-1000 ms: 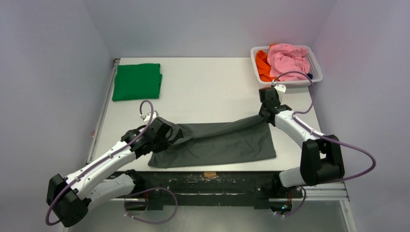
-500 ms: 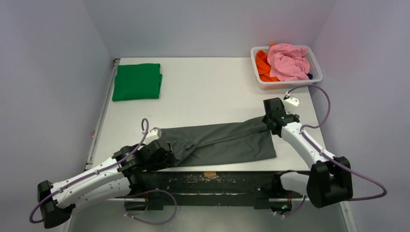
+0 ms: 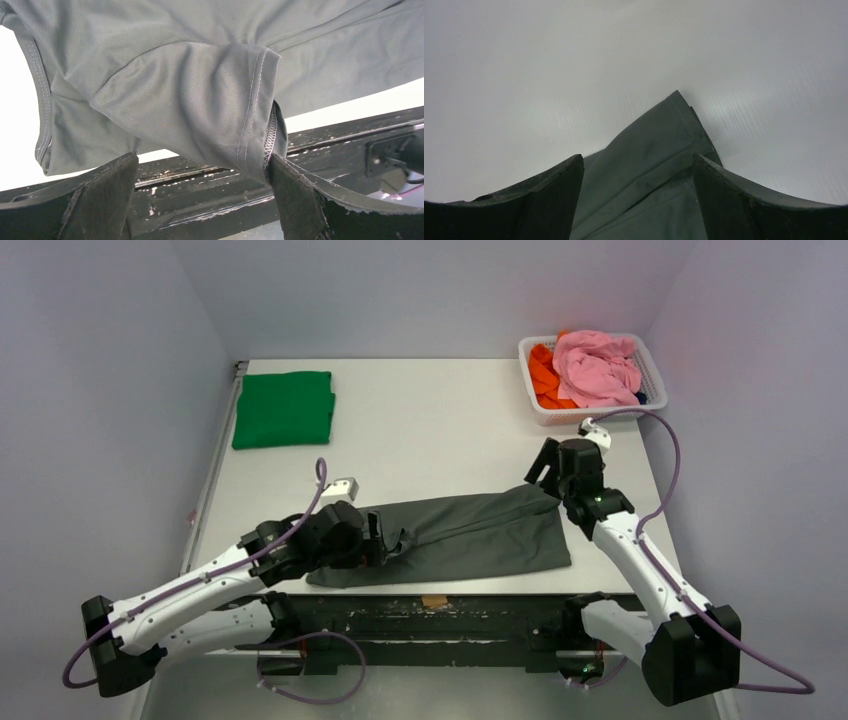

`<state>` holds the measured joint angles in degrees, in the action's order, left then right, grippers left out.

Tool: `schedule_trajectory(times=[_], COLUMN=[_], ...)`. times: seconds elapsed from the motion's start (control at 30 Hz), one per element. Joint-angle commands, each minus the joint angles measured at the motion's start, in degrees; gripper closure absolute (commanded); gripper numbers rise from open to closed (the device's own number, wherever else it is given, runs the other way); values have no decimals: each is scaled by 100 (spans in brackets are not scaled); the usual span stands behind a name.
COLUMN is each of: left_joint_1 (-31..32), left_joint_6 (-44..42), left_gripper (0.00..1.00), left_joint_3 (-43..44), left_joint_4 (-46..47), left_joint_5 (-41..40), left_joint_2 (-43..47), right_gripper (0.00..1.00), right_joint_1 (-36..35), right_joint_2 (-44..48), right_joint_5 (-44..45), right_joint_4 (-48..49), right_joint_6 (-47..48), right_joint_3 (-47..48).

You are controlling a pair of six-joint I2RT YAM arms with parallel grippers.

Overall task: Fold and stack the t-shirts
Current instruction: Fold the other side of the tshirt into a rectangle

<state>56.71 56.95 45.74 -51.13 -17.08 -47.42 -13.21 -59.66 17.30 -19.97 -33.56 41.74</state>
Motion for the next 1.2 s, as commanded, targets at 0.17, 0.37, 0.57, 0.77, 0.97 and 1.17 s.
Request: schedule_trajectory(times=[0.17,0.37,0.57,0.77,0.97,1.17], left_joint_1=[17,16,44,42,43,42], left_joint_6=[215,391,-356,-390,-539,-560], left_gripper=[1,0,0,0,0,0], left_joint_3=[-1276,-1712,-1671,-1230,-1079,-1111], left_joint_4=[-216,-486,577,668,830,561], left_joint_5=[604,772,1798,1534,1679,1645], left_joint_2=[78,181,314,-414,-993,-975], right_gripper=[23,23,25,27,30,42], right_joint_1=[-1,-6,-1,-609,-2423,-3639], right_joint_2=[183,193,284,218,-954,-2334], right_joint_5=[-442,-741,-1804,-3473,-3832,-3042], right_joint_4=[346,471,812,1682,2658,2348], right_joint_6=[136,93,265,181,-248,-487], right_joint_3=[-117,-267,-366,-571,-309,585])
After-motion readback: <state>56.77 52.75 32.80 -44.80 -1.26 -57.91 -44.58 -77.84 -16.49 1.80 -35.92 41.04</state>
